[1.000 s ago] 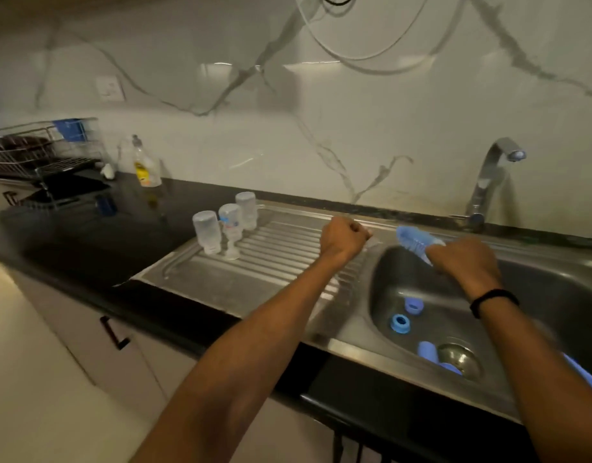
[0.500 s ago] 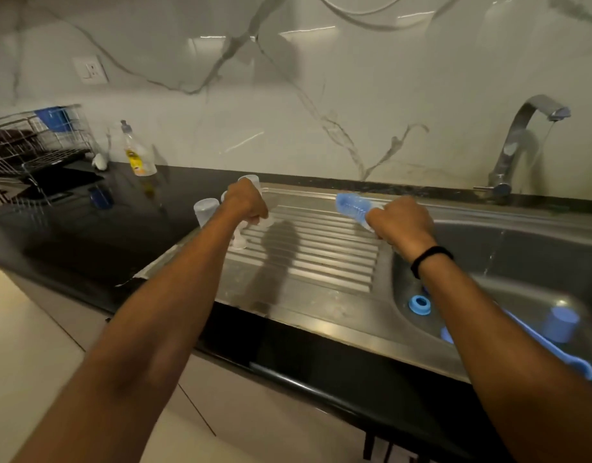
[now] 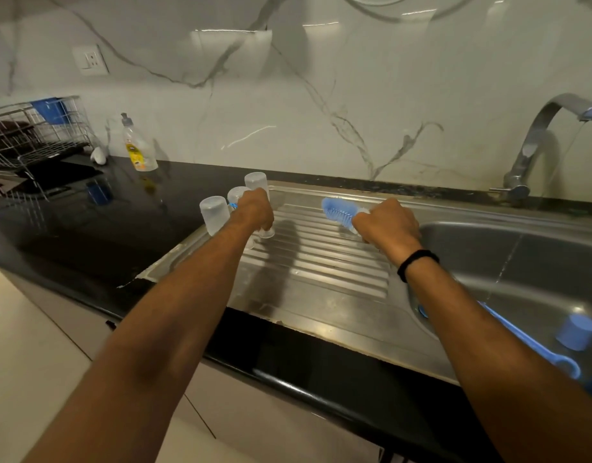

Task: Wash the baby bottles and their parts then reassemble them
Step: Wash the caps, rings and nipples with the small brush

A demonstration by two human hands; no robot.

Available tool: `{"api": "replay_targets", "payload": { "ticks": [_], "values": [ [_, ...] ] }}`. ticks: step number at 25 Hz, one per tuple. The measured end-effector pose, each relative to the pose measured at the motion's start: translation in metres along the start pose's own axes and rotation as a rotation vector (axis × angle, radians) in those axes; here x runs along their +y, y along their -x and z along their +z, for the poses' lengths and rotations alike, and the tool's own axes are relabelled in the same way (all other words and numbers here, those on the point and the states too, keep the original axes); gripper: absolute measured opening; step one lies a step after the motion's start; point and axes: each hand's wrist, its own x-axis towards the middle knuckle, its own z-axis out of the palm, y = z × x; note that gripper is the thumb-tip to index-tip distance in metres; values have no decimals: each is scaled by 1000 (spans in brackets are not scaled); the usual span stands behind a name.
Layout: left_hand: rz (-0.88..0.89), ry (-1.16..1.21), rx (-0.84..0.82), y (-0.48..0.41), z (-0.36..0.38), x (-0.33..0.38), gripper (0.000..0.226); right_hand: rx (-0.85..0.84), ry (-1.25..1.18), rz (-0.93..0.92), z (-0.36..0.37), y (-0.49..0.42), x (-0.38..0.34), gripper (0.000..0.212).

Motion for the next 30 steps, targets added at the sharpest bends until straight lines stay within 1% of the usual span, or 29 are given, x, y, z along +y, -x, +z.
{"api": "replay_targets", "payload": {
  "ticks": [2,9,10,12,14,16,19,21,24,28,30],
  "values": [
    [-7,-3,4,-1,4,1,57,8,4,-4,2,-1,0,31],
    [2,-20,20,-1,4,3,59,-5,34,-28,-2,-4,8,31],
    [1,-9,31,1,3,4,57,-4,28,-23,-4,-4,9,32],
    [16,15,90,5,0,11,43,-1,12,-10,-11,-5,13,30],
    [61,50,156,13,-6,25,29,10,26,-6,-22,-6,20,26],
    [115,127,176,22,-8,45,22,30,74,-17,-35,-7,28,23],
    [165,319,125,41,-4,86,31,61,149,-19,-56,-5,42,25],
    [204,381,92,53,3,112,36,89,204,1,-72,-4,53,24],
    [250,418,51,73,21,149,40,118,321,33,-101,1,77,30],
    [398,437,-38,116,55,209,31,164,434,114,-143,13,128,39],
    [458,395,-82,140,71,244,34,167,445,168,-159,21,161,37]
  ]
}}
